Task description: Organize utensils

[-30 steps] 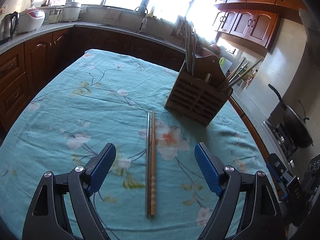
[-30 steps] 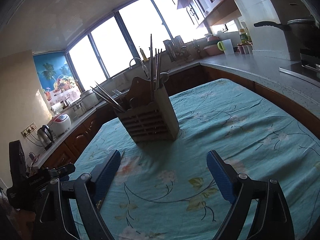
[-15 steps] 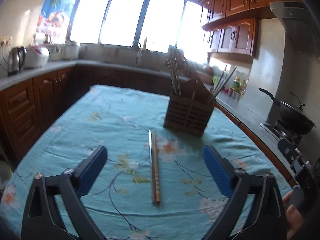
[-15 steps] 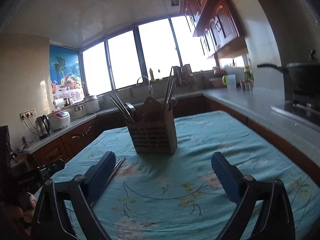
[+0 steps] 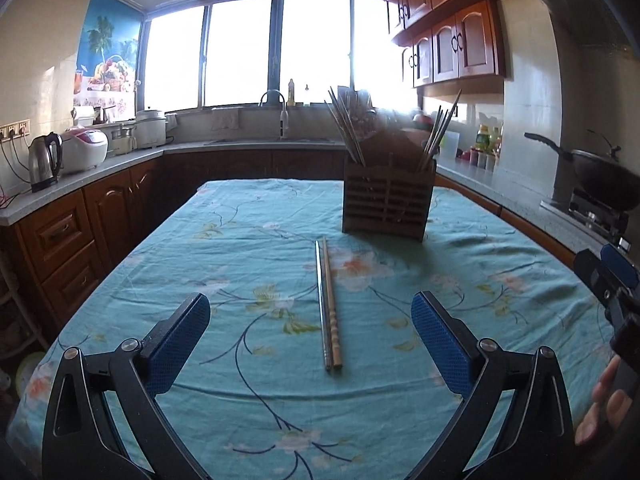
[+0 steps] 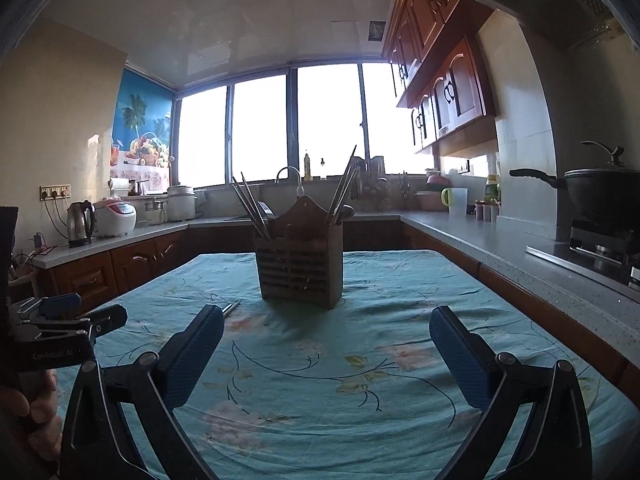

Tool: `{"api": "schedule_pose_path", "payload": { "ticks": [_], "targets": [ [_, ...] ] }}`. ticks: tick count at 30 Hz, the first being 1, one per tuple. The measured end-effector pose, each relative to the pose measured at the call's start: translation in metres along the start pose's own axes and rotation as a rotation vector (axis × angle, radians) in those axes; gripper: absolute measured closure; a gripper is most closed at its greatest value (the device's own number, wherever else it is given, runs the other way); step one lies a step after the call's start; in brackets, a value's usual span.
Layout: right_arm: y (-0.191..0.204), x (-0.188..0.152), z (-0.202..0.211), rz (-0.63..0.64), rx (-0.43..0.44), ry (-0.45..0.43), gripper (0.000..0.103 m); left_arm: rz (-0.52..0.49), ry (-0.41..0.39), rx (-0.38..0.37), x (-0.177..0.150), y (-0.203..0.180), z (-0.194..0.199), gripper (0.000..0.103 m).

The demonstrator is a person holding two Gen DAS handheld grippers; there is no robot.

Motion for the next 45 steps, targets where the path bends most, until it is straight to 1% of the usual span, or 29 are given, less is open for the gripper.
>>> {"api": "schedule_pose_path", "payload": {
  "ticks": [8, 14, 24, 31, 39, 45],
  "targets": [
    [-0.009, -0.013, -0.005, -0.027, -0.004, 0.049, 0.000, 0.000, 0.023, 0.021, -0.008, 0.000, -0.004, 0.000],
    [-0.011, -0.017, -0.003, -0.028, -0.012, 0.054, 0.000, -0.003, 0.028, 0.027, -0.011, 0.002, -0.002, 0.000],
    [-0.010, -0.019, -0.003, -0.032, -0.002, 0.055, 0.000, -0.002, 0.002, 0.028, -0.009, 0.003, 0.005, 0.000],
    [-0.011, -0.019, -0.002, -0.035, 0.002, 0.047, 0.000, -0.031, -0.037, 0.032, -0.007, -0.003, 0.012, 0.000],
    [-0.012, -0.018, -0.001, -0.037, -0.004, 0.031, 0.000, -0.041, -0.040, 0.025, -0.007, -0.006, 0.012, 0.000],
    [-0.011, -0.018, 0.001, -0.035, 0.002, 0.028, 0.000, -0.041, -0.053, 0.033, -0.006, -0.007, 0.014, 0.000]
  ]
}}
Point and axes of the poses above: each gripper's, at about its wrist camera, not at the fingertips, and z roughly against the way its jaws point, y to its left, x to its top, the point moved 8 cm from there along -z, roughly the way its jaws point, and after that the axes turned 9 degrees about z, right-handed, at the moved point
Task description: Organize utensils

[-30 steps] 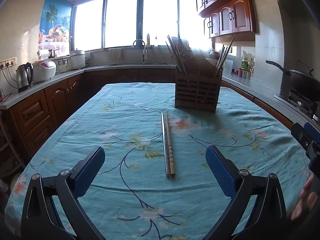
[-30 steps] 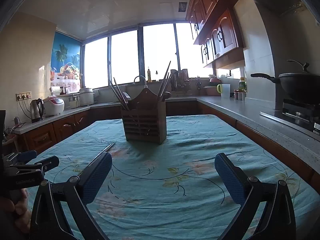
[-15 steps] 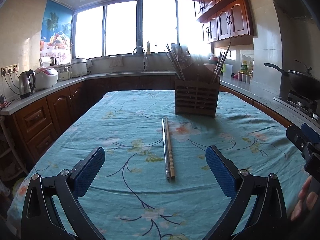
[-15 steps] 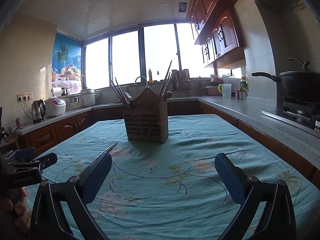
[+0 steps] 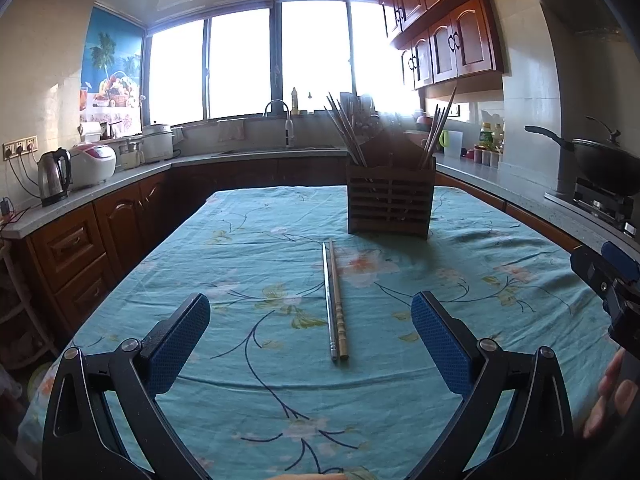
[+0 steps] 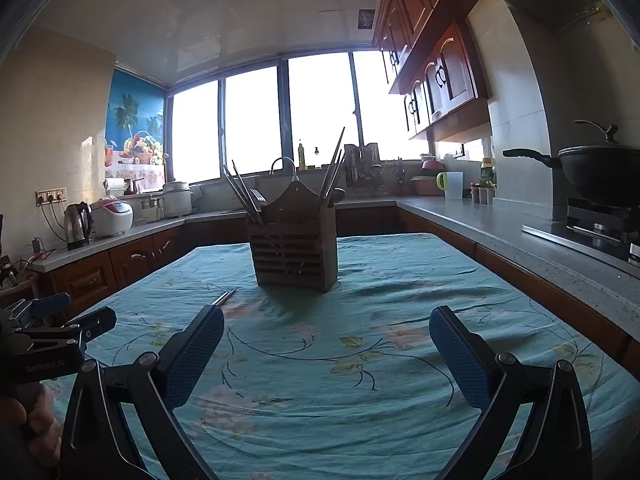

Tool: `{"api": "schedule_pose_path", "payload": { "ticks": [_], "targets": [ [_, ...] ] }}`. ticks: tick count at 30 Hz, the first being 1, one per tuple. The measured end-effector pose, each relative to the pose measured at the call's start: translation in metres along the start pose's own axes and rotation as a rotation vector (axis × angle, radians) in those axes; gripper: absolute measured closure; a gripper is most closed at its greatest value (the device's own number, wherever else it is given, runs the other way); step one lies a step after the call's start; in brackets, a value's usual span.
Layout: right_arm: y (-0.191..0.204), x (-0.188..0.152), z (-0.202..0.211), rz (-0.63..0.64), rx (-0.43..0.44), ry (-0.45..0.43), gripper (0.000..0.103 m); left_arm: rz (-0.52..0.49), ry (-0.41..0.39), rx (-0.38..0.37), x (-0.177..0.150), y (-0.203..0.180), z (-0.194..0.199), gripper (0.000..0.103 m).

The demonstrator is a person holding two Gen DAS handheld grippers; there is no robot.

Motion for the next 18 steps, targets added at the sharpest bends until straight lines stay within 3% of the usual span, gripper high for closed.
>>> {"api": "schedule_pose_path", "payload": {
  "ticks": [18],
  "targets": [
    [0.0009, -0.0005, -0.0004, -0.001, 0.006, -0.001, 0.000, 0.007, 0.004, 0.007, -0.0002, 0.0011, -0.0003, 0.000]
  ]
}}
Point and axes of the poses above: each gripper's, at about its wrist camera, not at the fingertips, and z roughly against the way its jaws point, y to its left, x to its top, the point moved 8 cm from there along -z, roughly the way its jaws point, and after that the axes turned 9 degrees about z, right-handed, at the moved point
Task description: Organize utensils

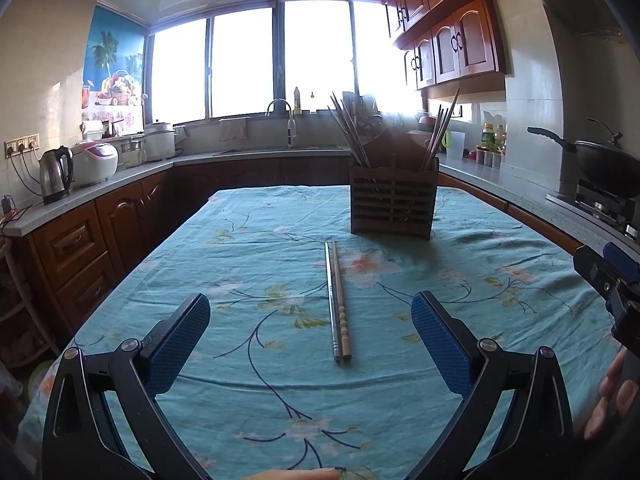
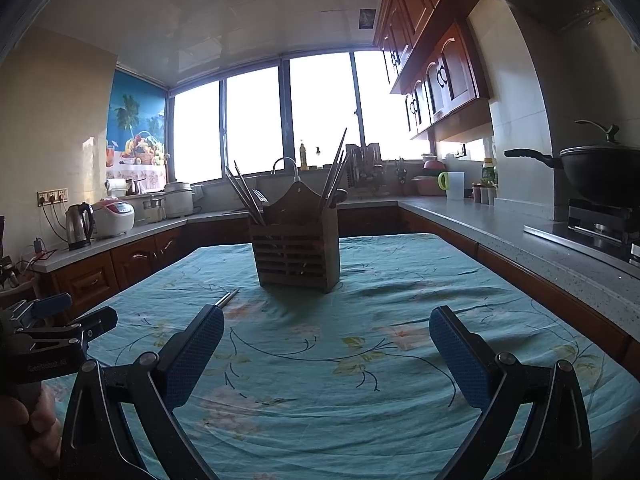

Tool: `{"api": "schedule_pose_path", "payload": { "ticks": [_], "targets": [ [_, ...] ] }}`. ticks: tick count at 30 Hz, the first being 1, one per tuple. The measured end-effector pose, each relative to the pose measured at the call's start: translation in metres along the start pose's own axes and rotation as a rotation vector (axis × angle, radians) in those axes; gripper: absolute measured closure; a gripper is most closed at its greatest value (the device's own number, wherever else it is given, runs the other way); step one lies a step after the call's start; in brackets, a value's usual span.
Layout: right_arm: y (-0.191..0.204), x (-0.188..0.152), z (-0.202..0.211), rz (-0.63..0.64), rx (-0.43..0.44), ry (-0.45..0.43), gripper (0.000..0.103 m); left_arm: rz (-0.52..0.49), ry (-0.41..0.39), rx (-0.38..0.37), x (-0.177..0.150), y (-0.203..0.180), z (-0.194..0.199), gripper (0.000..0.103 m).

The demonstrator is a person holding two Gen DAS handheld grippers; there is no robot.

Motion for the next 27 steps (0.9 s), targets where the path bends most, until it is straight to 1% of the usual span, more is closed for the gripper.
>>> {"api": "schedule_pose_path", "payload": {
  "ticks": [19, 22, 27],
  "targets": [
    [-0.0001, 0.0017, 0.0005, -0.003, 0.003, -0.004, 0.000, 0.006, 0.005, 0.000, 0.0001, 0.0019, -0.0019, 0.000],
    [-0.0001, 0.0019, 0.0007, -0.003, 0.003, -0.004, 0.000, 0.001, -0.001, 0.012, 0.0003, 0.0024, -0.0016, 0.000],
    [0.0004, 0.0035, 0.0015, -0.008, 0.005, -0.005, 0.000, -0.001, -0.004, 0.013, 0.0006, 0.0029, -0.0014, 0.000]
  ]
}}
Point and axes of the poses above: each gripper's, at about its wrist camera, not at the fingertips, and z roughly against the way its jaws point, y to its left, x to its top, the point moved 8 cm from there along -z, roughly the way its jaws point, and after that the axes turned 9 degrees about z, right-handed, at the moved point
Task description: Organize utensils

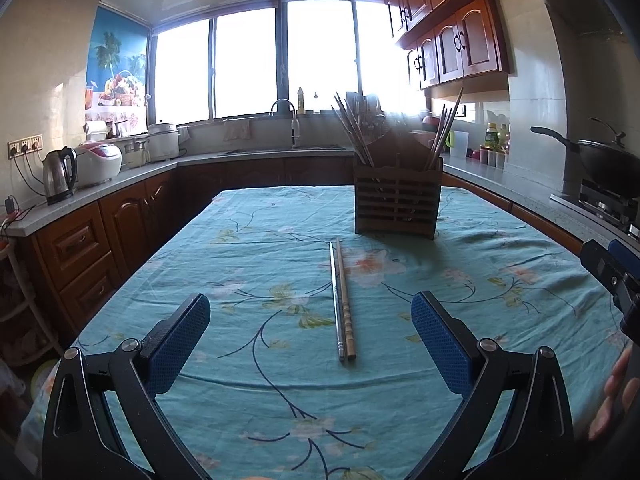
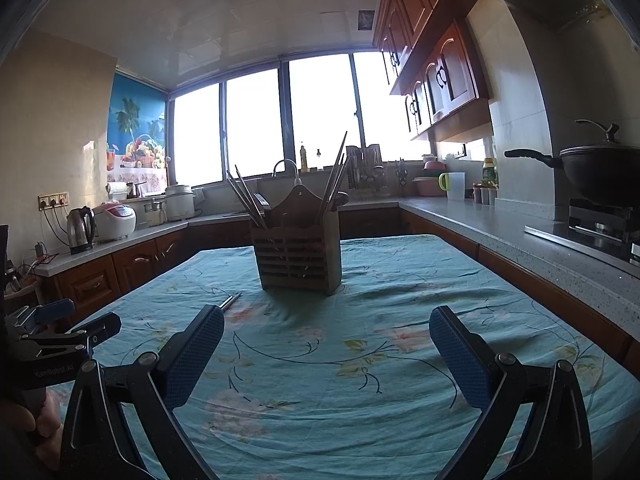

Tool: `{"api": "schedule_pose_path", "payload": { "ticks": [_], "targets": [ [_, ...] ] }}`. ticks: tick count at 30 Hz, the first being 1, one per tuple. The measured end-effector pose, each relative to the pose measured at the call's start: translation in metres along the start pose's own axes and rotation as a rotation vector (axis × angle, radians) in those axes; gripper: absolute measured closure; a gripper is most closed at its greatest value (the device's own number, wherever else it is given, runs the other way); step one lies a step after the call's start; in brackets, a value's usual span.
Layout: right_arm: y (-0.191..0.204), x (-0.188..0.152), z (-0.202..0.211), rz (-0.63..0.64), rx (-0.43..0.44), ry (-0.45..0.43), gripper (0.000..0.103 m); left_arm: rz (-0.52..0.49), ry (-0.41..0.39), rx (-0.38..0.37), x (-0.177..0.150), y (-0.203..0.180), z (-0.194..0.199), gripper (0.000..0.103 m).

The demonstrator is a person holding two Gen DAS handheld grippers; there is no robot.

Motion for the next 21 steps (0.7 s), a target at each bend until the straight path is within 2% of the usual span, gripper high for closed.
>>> {"api": "schedule_pose_path", "payload": {
  "ticks": [21],
  "targets": [
    [0.0029, 0.0028, 0.0019, -0.007, 0.000, 0.003, 0.000, -0.014, 0.009, -0.015, -0.0020, -0.0057, 0.0007, 0.000]
  ]
}}
Point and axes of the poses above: each gripper's, at about its wrist camera, not at the fingertips, and z roughly against the way its jaws point, y to its left, x to its top, the point moved 8 cm from there along -z, roughly the way its jaws point, and after that the axes turned 9 degrees about z, right-handed, at the moved point
